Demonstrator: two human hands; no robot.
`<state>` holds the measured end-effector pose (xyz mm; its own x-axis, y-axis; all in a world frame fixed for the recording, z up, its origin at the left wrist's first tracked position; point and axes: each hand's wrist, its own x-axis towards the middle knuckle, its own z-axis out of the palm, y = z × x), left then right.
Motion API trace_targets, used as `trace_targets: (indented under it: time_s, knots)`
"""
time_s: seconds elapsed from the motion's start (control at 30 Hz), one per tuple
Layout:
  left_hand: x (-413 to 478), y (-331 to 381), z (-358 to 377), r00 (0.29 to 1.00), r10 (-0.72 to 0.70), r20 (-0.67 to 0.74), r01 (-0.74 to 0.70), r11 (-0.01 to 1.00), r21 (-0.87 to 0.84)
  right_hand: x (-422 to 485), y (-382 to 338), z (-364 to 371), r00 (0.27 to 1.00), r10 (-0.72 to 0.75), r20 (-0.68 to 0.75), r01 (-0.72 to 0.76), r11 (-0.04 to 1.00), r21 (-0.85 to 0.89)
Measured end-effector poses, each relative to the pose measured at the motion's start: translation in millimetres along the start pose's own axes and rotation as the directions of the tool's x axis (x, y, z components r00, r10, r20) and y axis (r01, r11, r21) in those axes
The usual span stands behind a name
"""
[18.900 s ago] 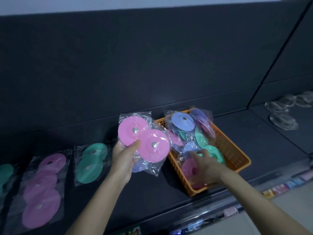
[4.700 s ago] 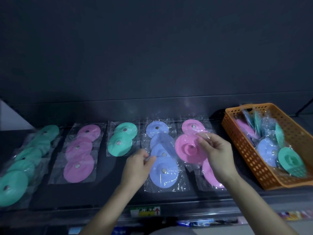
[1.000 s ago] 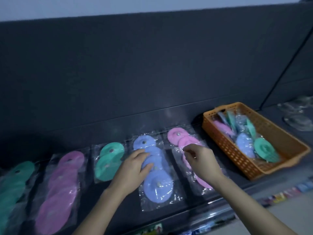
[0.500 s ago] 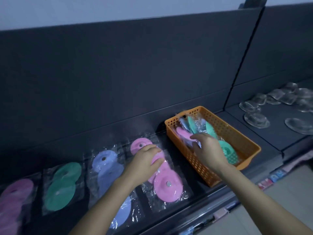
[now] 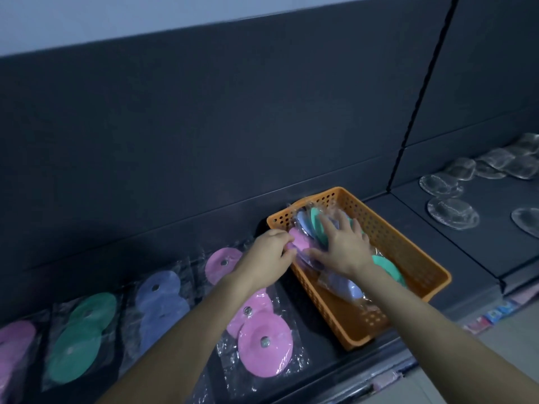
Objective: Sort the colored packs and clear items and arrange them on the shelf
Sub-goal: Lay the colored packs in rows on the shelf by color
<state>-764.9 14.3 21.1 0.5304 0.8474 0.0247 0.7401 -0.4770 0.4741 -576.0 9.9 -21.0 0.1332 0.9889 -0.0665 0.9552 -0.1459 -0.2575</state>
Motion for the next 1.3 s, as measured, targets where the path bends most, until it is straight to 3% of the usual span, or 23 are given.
trace_targets:
  time_s: [0.17, 0.37, 0.6, 0.8, 0.97, 1.07, 1.17, 1.23, 1.27, 1.3]
  knots:
    - [28, 1, 6, 0.998, -0.069, 0.006, 0.068, 0.994, 0.090, 4, 14, -4, 0.989, -0.086, -0.122, 0.088, 0.996, 0.011]
    - [50, 8, 19, 0.979, -0.199, 0.045, 0.160, 0.886, 0.435, 4, 20, -2, 0.968, -0.115, -0.225, 0.140, 0.985, 0.101]
    - [76, 13, 24, 0.907, -0.406, 0.113, 0.329, 0.850, 0.410, 0, 19, 4, 0.965, -0.104, -0.241, 0.123, 0.990, 0.065]
    - [75, 20, 27, 0.868, -0.489, 0.085, 0.472, 0.866, 0.164, -5, 18, -3, 0.964, -0.095, -0.249, 0.138, 0.977, 0.161]
    - [75, 22, 22, 0.862, -0.504, 0.055, 0.507, 0.859, -0.067, -10, 17, -10, 0.959, -0.105, -0.264, 0.170, 0.956, 0.238]
    - [77, 31, 19, 0.884, -0.467, 0.015, 0.466, 0.884, 0.014, -13, 15, -15, 0.957, -0.081, -0.280, 0.168, 0.939, 0.302]
    - [79, 37, 29, 0.944, -0.282, -0.170, 0.309, 0.937, 0.161, -18, 15, -16, 0.960, -0.067, -0.274, 0.159, 0.930, 0.332]
    - [79, 40, 37, 0.935, -0.281, -0.216, 0.277, 0.960, -0.049, -21, 17, -18, 0.959, -0.060, -0.277, 0.169, 0.905, 0.389]
    - [81, 42, 38, 0.910, -0.375, -0.178, 0.318, 0.906, -0.281, -23, 18, -18, 0.957, -0.061, -0.282, 0.176, 0.897, 0.405]
    - [82, 44, 37, 0.867, -0.488, -0.098, 0.370, 0.764, -0.528, -24, 19, -19, 0.955, -0.064, -0.288, 0.183, 0.894, 0.408]
